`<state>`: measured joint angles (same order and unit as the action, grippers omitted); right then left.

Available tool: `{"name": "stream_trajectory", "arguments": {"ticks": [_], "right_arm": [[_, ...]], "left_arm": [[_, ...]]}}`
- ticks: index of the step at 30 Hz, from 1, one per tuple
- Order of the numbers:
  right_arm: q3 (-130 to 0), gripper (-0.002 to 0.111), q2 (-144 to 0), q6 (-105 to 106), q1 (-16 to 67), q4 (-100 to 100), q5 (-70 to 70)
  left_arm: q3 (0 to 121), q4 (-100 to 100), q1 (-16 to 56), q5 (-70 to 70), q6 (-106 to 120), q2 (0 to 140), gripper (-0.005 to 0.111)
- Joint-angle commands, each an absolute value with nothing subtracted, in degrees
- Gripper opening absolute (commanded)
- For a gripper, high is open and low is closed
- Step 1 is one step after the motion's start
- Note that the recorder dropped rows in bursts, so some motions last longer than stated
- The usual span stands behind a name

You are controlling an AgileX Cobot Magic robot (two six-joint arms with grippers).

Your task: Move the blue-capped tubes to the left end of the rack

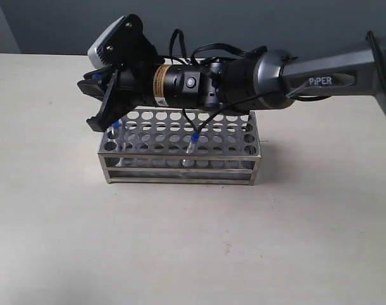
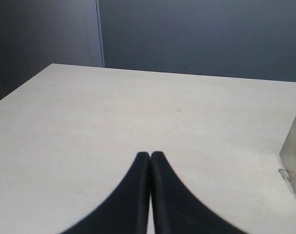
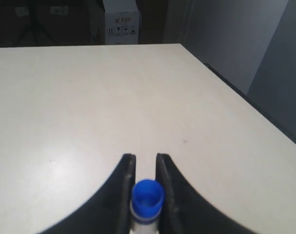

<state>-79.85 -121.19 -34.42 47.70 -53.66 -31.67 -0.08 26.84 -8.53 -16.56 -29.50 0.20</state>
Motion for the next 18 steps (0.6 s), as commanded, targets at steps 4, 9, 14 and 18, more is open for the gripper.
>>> {"name": "stream_trajectory", "arguments": {"ticks": [4,9,14,18], "right_arm": [[-80.44,0.000,-121.69,-34.57,47.74,-53.58,-31.38],[-80.45,0.000,-121.69,-34.57,47.74,-53.58,-28.17],[-80.45,0.000,-121.07,-34.57,47.74,-55.54,-26.67],[-80.45,0.000,-120.75,-34.69,47.74,-55.92,-26.69]], "left_arm": [[0.00,27.00,-8.38,-16.69,-29.59,0.00,0.001],[0.00,27.00,-8.38,-16.69,-29.59,0.00,0.001],[0.00,27.00,-8.38,-16.69,-29.59,0.00,0.001],[0.00,27.00,-8.38,-16.69,-29.59,0.00,0.001]]}}
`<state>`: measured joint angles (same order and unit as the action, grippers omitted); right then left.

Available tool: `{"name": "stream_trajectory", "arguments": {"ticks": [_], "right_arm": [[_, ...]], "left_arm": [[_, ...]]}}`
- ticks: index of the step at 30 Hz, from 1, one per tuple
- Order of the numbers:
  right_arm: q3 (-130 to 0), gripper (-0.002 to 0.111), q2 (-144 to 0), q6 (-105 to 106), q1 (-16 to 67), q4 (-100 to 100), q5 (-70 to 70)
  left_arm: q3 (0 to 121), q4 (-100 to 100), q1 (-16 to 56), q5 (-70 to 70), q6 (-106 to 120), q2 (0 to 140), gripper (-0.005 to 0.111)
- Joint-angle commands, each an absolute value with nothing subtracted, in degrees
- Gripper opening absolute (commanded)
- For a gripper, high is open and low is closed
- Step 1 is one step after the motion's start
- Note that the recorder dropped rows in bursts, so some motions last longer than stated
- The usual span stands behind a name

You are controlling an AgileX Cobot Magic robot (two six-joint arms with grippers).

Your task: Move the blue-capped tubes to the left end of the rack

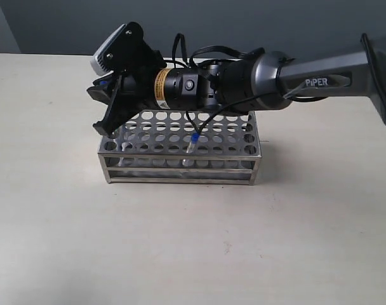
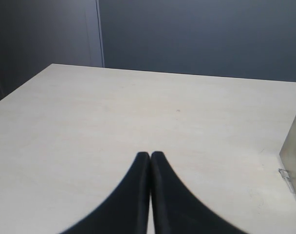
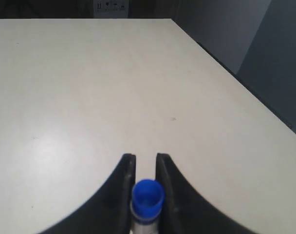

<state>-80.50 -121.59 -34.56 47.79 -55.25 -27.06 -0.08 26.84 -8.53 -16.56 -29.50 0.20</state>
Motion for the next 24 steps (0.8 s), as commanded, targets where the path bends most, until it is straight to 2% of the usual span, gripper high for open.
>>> {"name": "stream_trajectory", "arguments": {"ticks": [1,15,17,21,24], "right_arm": [[-80.45,0.000,-120.88,-34.67,47.74,-55.92,-26.44],[-80.45,0.000,-124.88,-37.91,47.74,-55.52,-26.45],[-80.45,0.005,-125.17,-38.06,47.74,-55.52,-26.45],[-80.45,0.027,-125.21,-38.16,47.74,-55.42,-26.45],[-80.45,0.036,-125.21,-38.16,47.74,-55.42,-26.26]], "left_arm": [[0.00,27.00,-8.38,-16.69,-29.59,0.00,0.001],[0.00,26.87,-8.38,-16.69,-29.59,0.00,0.001],[0.00,26.87,-8.38,-16.69,-29.59,0.00,0.001],[0.00,26.87,-8.38,-16.69,-29.59,0.00,0.001],[0.00,26.87,-8.38,-16.69,-29.59,0.00,0.001]]}}
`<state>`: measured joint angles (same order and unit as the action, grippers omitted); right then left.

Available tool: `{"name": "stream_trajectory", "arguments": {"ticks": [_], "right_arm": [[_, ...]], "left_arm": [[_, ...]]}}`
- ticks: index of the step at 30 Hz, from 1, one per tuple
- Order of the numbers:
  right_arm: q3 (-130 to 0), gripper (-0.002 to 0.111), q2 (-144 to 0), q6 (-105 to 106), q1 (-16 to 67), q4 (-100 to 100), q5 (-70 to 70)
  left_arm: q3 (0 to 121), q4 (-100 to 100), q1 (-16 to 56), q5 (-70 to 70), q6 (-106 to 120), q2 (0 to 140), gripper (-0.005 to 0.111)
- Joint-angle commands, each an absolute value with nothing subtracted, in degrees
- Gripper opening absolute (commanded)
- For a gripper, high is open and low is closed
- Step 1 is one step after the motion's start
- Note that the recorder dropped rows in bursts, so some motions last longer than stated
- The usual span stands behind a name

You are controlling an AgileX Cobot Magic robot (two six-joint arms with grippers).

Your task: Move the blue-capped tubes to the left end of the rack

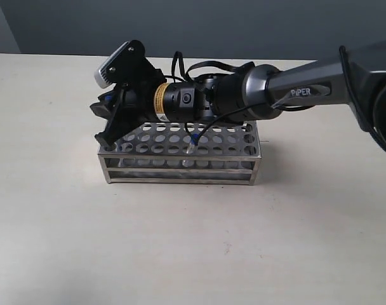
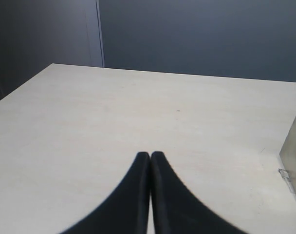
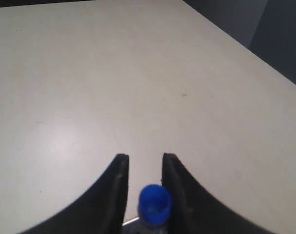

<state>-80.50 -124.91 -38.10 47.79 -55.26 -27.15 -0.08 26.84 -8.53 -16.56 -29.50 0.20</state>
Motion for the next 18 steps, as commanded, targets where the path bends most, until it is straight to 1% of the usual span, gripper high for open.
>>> {"name": "stream_trajectory", "arguments": {"ticks": [1,4,7,8,10,11,13,14,16,18], "right_arm": [[-80.45,0.036,-125.21,-38.16,47.74,-55.42,-26.26],[-80.45,0.036,-124.05,-38.59,47.74,-55.42,-26.26],[-80.45,0.035,-120.33,-39.27,47.74,-55.42,-23.17],[-80.20,0.032,-117.93,-39.41,47.47,-55.42,-21.21],[-79.91,0.021,-113.29,-39.63,46.68,-55.42,-13.21],[-79.16,0.020,-111.90,-39.78,46.06,-55.42,-11.61],[-75.55,0.025,-108.78,-39.78,44.20,-55.42,-9.86],[-73.00,0.031,-106.85,-39.78,43.28,-55.42,-8.42],[-69.70,0.041,-103.84,-39.92,42.62,-55.42,-7.74],[-65.95,0.048,-100.72,-40.82,42.40,-54.82,-8.23]], "left_arm": [[0.00,26.87,-8.38,-16.69,-29.59,0.00,0.001],[0.00,26.87,-8.38,-16.69,-29.59,0.00,0.001],[0.00,26.87,-8.38,-16.69,-29.59,0.00,0.001],[0.00,26.87,-8.38,-16.69,-29.59,0.00,0.001],[0.00,26.87,-8.38,-16.69,-29.59,0.00,0.001],[0.00,26.87,-8.38,-16.69,-29.59,0.00,0.001],[0.00,26.87,-8.38,-16.69,-29.59,0.00,0.001],[0.00,26.87,-8.38,-16.69,-29.59,0.00,0.001],[0.00,26.87,-8.38,-16.69,-29.59,0.00,0.001],[0.00,26.87,-8.38,-16.69,-29.59,0.00,0.001]]}}
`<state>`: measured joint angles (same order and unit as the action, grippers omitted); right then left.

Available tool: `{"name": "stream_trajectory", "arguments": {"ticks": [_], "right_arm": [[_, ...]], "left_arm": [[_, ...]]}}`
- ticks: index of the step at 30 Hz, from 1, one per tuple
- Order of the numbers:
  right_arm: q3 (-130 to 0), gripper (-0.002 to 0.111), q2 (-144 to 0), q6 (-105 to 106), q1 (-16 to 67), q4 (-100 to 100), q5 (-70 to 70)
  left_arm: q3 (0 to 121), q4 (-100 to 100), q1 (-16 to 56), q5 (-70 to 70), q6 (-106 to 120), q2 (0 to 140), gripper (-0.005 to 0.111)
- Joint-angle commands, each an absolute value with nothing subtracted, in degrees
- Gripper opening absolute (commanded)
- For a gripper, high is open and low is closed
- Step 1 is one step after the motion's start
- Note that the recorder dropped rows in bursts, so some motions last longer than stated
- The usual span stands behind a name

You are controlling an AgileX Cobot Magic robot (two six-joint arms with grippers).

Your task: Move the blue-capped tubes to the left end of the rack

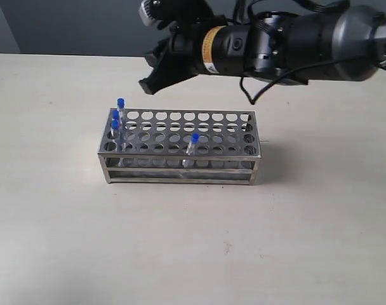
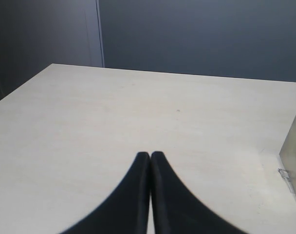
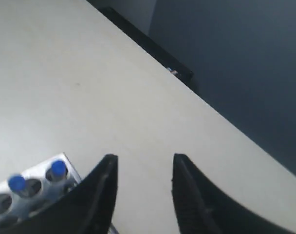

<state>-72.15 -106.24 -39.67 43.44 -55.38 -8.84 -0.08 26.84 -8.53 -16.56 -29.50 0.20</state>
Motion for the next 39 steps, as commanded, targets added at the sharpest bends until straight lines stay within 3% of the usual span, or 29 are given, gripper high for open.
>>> {"name": "stream_trajectory", "arguments": {"ticks": [1,10,17,24,35,37,39], "right_arm": [[-63.66,0.050,-98.91,-40.82,42.40,-54.82,-8.98],[-46.49,0.049,-88.82,-37.79,42.30,-51.28,-20.29],[-39.33,0.049,-93.06,-14.92,42.30,-26.57,-31.92],[-38.59,0.049,-101.85,-7.76,42.30,-15.47,-42.82],[-38.59,0.049,-108.87,-7.76,42.30,-14.04,-44.55],[-38.59,0.044,-108.87,-7.76,42.30,-14.04,-44.54],[-38.59,0.030,-108.87,-8.62,42.30,-14.04,-44.30]], "left_arm": [[0.00,26.87,-8.38,-16.69,-29.59,0.00,0.001],[0.00,26.87,-8.38,-16.69,-29.59,0.00,0.001],[0.00,26.87,-8.38,-16.69,-29.59,0.00,0.001],[0.00,26.87,-8.38,-16.69,-29.59,0.00,0.001],[0.00,26.87,-8.38,-16.69,-29.59,0.00,0.001],[0.00,26.87,-8.38,-16.69,-29.59,0.00,0.001],[0.00,26.87,-8.38,-16.69,-29.59,0.00,0.001]]}}
